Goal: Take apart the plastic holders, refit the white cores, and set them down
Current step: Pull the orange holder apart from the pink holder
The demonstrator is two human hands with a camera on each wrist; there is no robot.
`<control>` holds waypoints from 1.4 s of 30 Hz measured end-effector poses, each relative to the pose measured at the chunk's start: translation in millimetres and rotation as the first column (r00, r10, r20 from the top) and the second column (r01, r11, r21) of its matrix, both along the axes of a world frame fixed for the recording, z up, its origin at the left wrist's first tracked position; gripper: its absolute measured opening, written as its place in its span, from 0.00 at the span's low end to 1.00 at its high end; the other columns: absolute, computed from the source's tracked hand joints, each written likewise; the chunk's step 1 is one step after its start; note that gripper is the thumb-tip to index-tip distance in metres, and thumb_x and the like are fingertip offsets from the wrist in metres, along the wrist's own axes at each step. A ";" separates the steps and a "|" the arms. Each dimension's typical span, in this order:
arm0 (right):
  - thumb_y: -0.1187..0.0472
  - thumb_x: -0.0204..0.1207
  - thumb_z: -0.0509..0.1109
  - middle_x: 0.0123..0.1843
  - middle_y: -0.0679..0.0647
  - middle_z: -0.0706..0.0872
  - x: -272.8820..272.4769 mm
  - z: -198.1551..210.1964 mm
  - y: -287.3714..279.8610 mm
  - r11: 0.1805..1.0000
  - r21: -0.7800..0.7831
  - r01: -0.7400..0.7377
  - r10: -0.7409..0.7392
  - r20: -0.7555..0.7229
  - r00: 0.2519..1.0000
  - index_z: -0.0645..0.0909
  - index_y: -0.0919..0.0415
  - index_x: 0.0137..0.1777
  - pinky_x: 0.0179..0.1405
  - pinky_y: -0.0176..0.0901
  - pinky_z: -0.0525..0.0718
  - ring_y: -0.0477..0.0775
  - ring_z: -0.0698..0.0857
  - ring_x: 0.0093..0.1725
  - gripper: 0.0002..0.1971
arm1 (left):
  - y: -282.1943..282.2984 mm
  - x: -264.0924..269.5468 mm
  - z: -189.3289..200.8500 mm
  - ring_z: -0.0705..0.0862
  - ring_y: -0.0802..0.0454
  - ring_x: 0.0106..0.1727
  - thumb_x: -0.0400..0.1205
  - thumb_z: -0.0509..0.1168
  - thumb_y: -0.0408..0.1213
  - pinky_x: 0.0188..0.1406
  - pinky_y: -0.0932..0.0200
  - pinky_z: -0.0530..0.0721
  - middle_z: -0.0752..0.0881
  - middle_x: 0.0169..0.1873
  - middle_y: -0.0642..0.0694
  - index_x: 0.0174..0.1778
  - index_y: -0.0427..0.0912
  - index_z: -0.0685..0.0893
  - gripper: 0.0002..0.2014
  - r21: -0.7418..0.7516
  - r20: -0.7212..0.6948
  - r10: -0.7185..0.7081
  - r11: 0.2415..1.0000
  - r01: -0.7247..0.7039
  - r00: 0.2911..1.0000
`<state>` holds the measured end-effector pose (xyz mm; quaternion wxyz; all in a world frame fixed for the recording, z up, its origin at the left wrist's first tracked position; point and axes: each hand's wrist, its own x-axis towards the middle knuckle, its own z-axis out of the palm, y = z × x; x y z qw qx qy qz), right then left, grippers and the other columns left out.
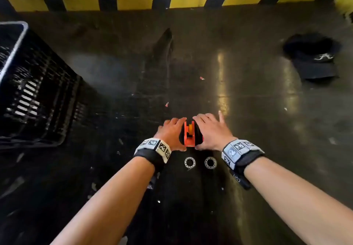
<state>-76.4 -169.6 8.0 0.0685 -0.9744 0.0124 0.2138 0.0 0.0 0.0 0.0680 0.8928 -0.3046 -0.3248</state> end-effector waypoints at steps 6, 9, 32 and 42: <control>0.30 0.58 0.79 0.84 0.54 0.71 1.0 -11.3 2.7 1.000 0.029 -0.010 0.009 0.032 0.999 0.65 0.55 0.84 0.82 0.81 0.42 0.59 0.68 0.84 0.56 | 1.5 -0.7 -11.5 0.66 0.39 0.85 0.66 0.83 0.48 0.78 0.27 0.72 0.67 0.85 0.47 0.88 0.50 0.56 0.58 -0.094 -0.029 0.007 0.996 -0.009 1.000; 0.35 0.58 0.78 0.81 0.54 0.75 -2.2 -10.9 1.5 0.989 0.149 0.011 -0.024 0.088 0.996 0.64 0.58 0.83 0.87 0.74 0.46 0.58 0.72 0.83 0.55 | 7.9 2.1 -7.7 0.67 0.39 0.84 0.64 0.84 0.47 0.77 0.29 0.73 0.72 0.83 0.48 0.86 0.51 0.59 0.56 -0.173 -0.031 0.028 0.984 -0.033 0.999; 0.46 0.66 0.86 0.87 0.50 0.68 -38.2 18.5 3.2 0.836 0.504 0.219 -0.236 -0.032 0.971 0.56 0.50 0.88 0.75 0.43 0.69 0.54 0.69 0.85 0.55 | 33.6 -3.4 -7.9 0.65 0.35 0.86 0.68 0.82 0.51 0.79 0.28 0.71 0.63 0.87 0.41 0.89 0.48 0.50 0.60 0.239 0.179 -0.020 0.971 -0.023 0.984; 0.45 0.65 0.86 0.83 0.50 0.72 -39.3 25.0 1.8 0.837 0.505 0.210 -0.246 0.005 0.969 0.57 0.48 0.87 0.71 0.50 0.76 0.54 0.74 0.80 0.55 | 14.5 0.1 36.5 0.88 0.56 0.62 0.81 0.72 0.52 0.67 0.54 0.85 0.88 0.65 0.54 0.72 0.51 0.82 0.23 -0.342 -0.287 0.150 0.906 -0.247 0.946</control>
